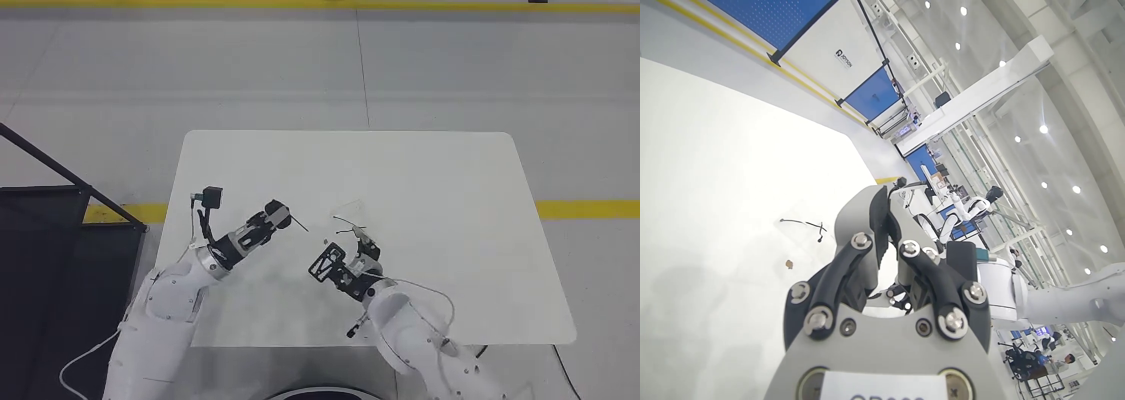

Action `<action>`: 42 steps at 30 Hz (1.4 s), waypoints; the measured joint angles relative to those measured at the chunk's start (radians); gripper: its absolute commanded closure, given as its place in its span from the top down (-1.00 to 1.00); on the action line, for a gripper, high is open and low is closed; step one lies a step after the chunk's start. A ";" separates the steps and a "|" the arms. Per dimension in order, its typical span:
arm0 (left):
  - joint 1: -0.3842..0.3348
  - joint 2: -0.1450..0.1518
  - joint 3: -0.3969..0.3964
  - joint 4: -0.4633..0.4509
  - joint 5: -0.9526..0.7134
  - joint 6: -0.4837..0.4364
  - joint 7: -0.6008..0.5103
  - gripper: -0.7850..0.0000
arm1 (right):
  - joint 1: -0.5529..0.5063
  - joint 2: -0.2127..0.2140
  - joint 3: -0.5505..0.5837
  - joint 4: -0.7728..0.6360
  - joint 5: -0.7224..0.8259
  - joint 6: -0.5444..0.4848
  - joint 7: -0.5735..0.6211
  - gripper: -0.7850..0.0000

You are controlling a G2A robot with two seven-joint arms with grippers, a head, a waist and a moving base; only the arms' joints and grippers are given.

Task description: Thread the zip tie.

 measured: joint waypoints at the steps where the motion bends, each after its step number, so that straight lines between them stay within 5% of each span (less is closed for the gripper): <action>1: 0.000 0.000 0.000 0.000 0.000 0.000 0.000 -1.00 | 0.000 0.000 0.000 0.000 0.000 0.000 0.000 1.00; 14: 0.024 0.008 -0.010 -0.028 0.019 0.027 0.042 -1.00 | 0.069 -0.042 -0.075 0.115 -0.110 0.048 0.003 0.99; 19: 0.028 0.012 -0.009 -0.024 0.012 0.022 0.041 -1.00 | 0.117 -0.079 -0.123 0.194 -0.161 0.125 0.032 0.36; 42: 0.015 0.028 0.021 -0.018 0.008 0.020 0.045 -1.00 | 0.159 -0.175 -0.149 0.324 -0.273 0.194 0.127 -0.15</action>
